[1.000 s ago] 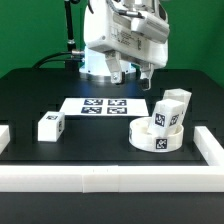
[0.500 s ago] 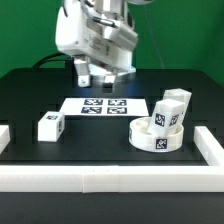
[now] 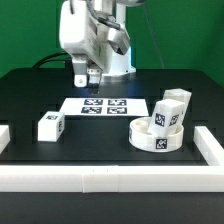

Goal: Assemble stool

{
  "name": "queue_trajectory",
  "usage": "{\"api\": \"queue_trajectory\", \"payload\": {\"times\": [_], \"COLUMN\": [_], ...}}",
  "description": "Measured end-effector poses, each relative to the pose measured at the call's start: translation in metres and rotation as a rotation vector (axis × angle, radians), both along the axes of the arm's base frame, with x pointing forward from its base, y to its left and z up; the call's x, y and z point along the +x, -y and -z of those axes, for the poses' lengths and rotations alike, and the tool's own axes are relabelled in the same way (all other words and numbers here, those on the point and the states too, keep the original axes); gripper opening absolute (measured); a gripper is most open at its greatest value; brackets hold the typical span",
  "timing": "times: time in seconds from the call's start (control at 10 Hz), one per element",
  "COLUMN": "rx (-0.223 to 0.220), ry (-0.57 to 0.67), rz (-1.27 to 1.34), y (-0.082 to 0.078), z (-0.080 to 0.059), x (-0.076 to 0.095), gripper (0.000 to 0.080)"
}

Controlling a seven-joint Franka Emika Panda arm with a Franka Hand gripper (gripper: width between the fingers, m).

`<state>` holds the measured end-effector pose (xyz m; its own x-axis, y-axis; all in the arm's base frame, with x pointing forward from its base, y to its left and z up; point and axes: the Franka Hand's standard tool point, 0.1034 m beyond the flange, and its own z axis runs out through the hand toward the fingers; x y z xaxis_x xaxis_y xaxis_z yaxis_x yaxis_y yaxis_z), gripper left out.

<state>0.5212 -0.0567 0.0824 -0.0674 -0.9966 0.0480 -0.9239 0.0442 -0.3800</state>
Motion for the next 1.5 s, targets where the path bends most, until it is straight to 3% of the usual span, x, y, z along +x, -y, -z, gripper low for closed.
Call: {"api": "queue_trajectory", "payload": {"times": [0.1, 0.2, 0.3, 0.7, 0.9, 1.1, 1.2, 1.3, 1.4, 1.5], "rx": [-0.072, -0.111, -0.117, -0.238, -0.382, -0.459, -0.470, -0.419, -0.423, -0.373], "ry": [-0.050, -0.068, -0.069, -0.078, -0.112, -0.125, -0.134, -0.143, -0.142, -0.165], "rz": [-0.184, -0.314, -0.356, -0.687, -1.036, -1.227, -1.281, -1.268, -1.267, -1.307], "y": [0.002, 0.004, 0.003, -0.007, -0.001, 0.000, 0.004, 0.001, 0.001, 0.003], "z": [0.018, 0.020, 0.018, 0.013, 0.016, 0.016, 0.016, 0.019, 0.019, 0.023], "x": [-0.004, -0.002, 0.001, 0.011, 0.017, 0.022, 0.021, 0.019, 0.020, 0.015], "gripper": [0.0649, 0.0649, 0.0649, 0.0649, 0.0649, 0.0649, 0.0649, 0.0649, 0.0649, 0.0649]}}
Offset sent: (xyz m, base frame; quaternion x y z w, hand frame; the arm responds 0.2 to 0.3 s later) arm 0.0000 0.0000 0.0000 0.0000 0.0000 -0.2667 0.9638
